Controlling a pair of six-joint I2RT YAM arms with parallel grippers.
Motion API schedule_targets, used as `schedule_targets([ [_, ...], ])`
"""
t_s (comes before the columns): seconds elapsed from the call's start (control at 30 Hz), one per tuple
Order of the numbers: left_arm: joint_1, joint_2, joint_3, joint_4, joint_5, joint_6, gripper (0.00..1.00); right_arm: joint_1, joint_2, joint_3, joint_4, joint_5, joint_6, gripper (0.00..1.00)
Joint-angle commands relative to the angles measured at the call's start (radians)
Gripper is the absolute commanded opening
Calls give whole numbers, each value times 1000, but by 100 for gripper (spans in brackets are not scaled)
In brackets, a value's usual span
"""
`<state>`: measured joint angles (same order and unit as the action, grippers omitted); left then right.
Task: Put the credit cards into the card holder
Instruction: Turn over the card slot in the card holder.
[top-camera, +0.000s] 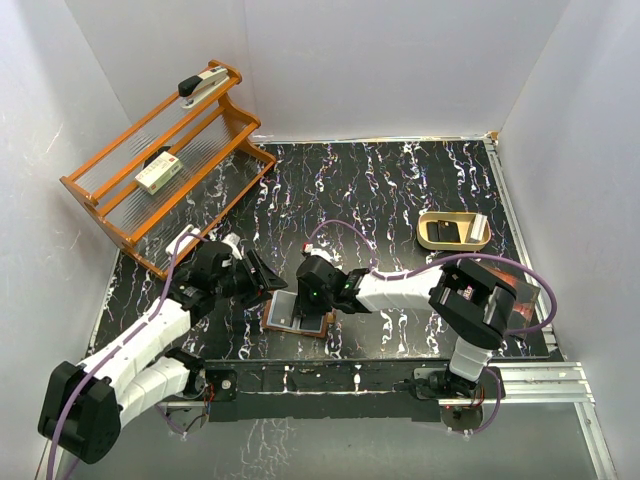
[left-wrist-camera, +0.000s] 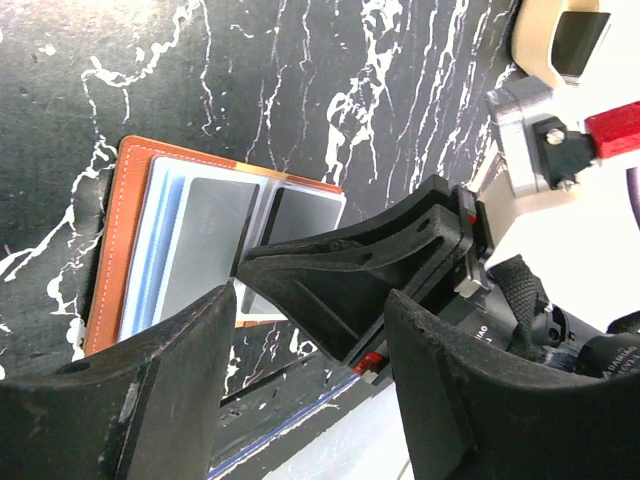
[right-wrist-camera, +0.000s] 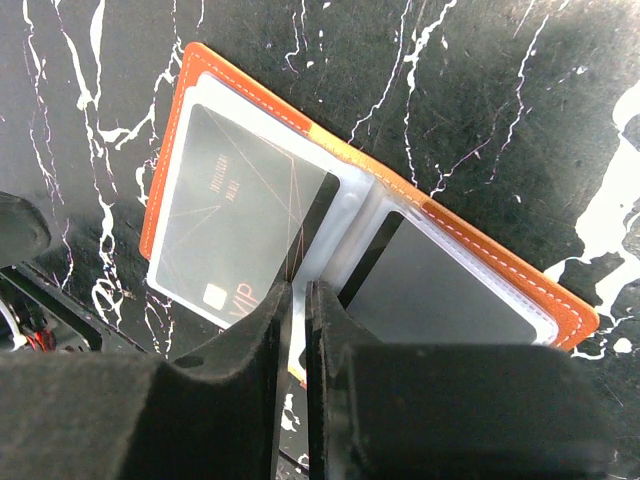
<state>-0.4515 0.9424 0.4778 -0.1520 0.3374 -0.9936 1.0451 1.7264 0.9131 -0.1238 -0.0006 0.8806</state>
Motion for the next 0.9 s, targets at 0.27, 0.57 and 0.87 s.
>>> schedule_targets([
  [0.27, 4, 62, -22, 49, 16, 44, 61, 4, 35, -42, -12, 17, -22, 8],
  [0.57, 4, 132, -21, 57, 12, 108, 63, 4, 43, -54, -1, 9, -22, 7],
  [0.87, 5, 172, -34, 81, 22, 123, 64, 4, 32, -60, 1, 5, -22, 7],
])
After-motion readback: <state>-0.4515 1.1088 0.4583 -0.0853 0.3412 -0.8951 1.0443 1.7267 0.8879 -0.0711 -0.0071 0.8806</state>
